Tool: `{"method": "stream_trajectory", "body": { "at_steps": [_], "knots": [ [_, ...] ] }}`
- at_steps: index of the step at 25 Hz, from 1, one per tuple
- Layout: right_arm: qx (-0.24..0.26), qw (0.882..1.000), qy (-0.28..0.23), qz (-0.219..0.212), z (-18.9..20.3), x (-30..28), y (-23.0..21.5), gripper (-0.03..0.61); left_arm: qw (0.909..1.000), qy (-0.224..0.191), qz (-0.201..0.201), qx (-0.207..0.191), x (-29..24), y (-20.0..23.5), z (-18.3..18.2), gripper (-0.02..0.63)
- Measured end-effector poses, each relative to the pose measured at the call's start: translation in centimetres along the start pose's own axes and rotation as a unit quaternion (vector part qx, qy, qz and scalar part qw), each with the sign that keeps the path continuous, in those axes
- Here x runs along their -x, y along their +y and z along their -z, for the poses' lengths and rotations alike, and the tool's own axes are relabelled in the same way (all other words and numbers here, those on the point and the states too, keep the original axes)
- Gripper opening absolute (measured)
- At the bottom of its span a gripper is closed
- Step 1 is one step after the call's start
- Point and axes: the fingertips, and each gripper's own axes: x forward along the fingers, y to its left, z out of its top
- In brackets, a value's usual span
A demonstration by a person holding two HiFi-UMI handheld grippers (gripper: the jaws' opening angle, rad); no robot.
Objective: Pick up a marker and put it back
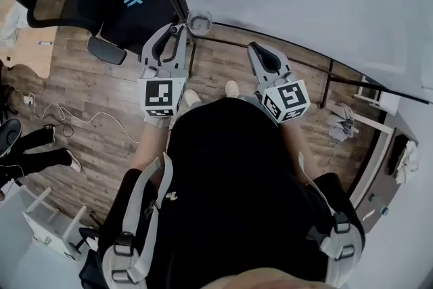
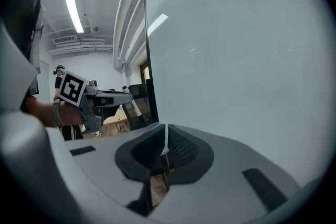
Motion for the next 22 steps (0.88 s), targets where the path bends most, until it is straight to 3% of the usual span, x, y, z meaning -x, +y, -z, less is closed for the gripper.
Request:
{"method": "stream_trajectory", "body": {
  "at_steps": [12, 22],
  "knots": [
    [0.029, 0.994, 0.0, -0.103, -1.4, -3.3, 5.1, 0.026, 0.9955, 0.01, -0.095, 0.006, 6.1, 3.4, 0.5, 0.077],
    [0.056, 0.979, 0.013, -0.195, -1.9, -5.4, 10.7, 0.026, 0.9818, 0.027, -0.186, 0.026, 12.7, 6.1, 2.1, 0.077]
  ]
}}
